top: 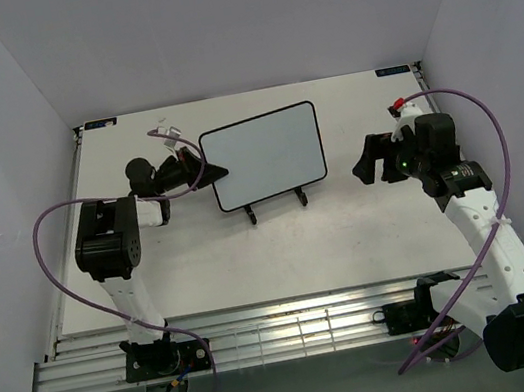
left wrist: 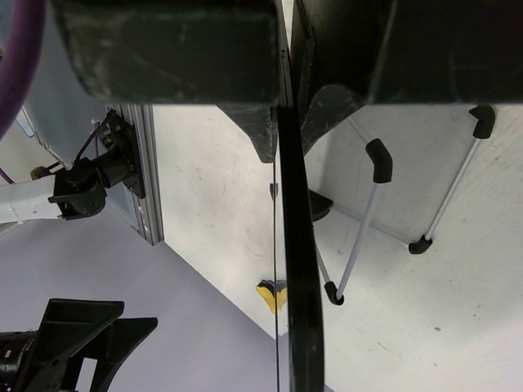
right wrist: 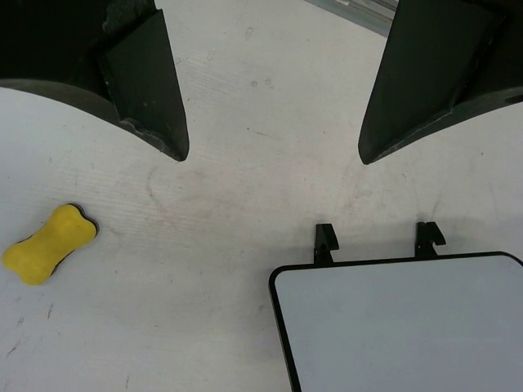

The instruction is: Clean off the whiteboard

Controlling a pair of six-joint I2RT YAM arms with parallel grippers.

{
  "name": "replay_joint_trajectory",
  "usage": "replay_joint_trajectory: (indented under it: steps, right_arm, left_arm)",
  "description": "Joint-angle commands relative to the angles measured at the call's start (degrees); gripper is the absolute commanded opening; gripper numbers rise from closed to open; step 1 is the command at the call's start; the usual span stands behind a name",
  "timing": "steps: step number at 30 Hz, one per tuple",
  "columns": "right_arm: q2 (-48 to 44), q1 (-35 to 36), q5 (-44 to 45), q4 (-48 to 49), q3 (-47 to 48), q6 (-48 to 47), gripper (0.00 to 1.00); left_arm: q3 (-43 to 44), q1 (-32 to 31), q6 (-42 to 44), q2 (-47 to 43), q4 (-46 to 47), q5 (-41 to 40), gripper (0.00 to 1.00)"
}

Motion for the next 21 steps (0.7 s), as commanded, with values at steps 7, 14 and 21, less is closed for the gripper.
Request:
replay_joint_trajectory:
  steps: [7,14,21]
  right_arm:
    - [0.02,1.55,1.21,-0.53,2.29,-0.95,0.90]
    - [0.64,2.52,2.44,-1.06,2.90,-1.04,0.90]
    - [0.81,2.61,2.44,-0.79,2.90,-1.22,0.90]
  left_arm:
    - [4.66,1.94,-2.97,4.03,9.12,2.27,0.00]
    - [5.10,2.64,1.68,4.39,3.68,2.71,0.00]
    - [4.22,2.55,1.51,4.47,5.51,2.01,0.00]
